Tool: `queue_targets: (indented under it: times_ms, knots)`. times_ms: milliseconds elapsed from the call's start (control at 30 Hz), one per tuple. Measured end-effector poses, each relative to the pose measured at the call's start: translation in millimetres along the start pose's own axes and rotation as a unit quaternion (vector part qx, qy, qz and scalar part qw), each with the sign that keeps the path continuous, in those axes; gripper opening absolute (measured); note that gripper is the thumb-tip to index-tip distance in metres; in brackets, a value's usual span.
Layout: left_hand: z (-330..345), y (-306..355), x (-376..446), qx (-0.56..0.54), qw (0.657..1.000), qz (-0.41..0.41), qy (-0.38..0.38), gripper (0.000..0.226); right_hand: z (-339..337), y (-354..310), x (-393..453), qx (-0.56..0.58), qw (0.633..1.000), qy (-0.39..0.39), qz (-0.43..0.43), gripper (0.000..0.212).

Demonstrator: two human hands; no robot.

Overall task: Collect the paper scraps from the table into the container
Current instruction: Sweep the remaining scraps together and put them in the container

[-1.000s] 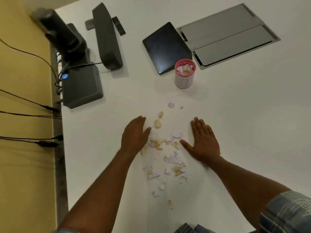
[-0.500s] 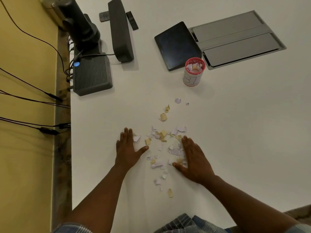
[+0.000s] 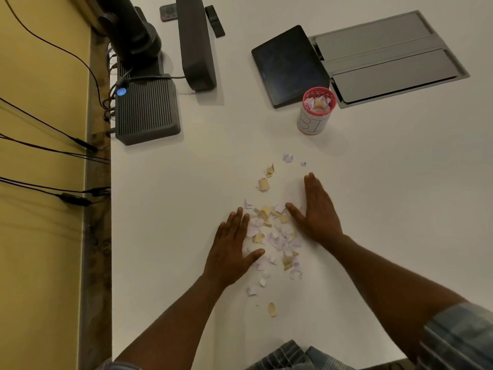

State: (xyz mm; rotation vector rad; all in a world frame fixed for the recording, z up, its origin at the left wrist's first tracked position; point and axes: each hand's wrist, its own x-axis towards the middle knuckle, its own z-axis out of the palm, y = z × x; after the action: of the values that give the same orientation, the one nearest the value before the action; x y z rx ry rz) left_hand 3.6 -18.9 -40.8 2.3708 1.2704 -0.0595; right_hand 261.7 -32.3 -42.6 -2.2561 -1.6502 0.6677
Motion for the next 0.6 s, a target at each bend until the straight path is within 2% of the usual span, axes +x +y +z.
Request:
queue_targets:
  times_ms: [100,300,500,600]
  knots:
    - [-3.7,-6.0,7.1,-0.023,0.998,-0.058,0.000,0.101,-6.9,4.1,38.1,0.009,1.000,-0.005,0.015,0.090]
    - [-7.5,-1.3,18.5,-0.035,0.996,-0.081,-0.031,0.108,-8.8,-17.7,97.2,0.011,1.000,-0.029,-0.005,0.088]
    - [-2.2,-0.2,21.8,-0.062,0.993,-0.097,-0.013,0.108,8.1,-46.0,84.9,-0.064,0.977,-0.096,-0.178,0.063]
    - [-1.4,0.4,22.2,-0.088,0.992,-0.087,0.001,0.104,15.3,-49.0,59.7,-0.092,0.963,-0.096,-0.233,0.056]
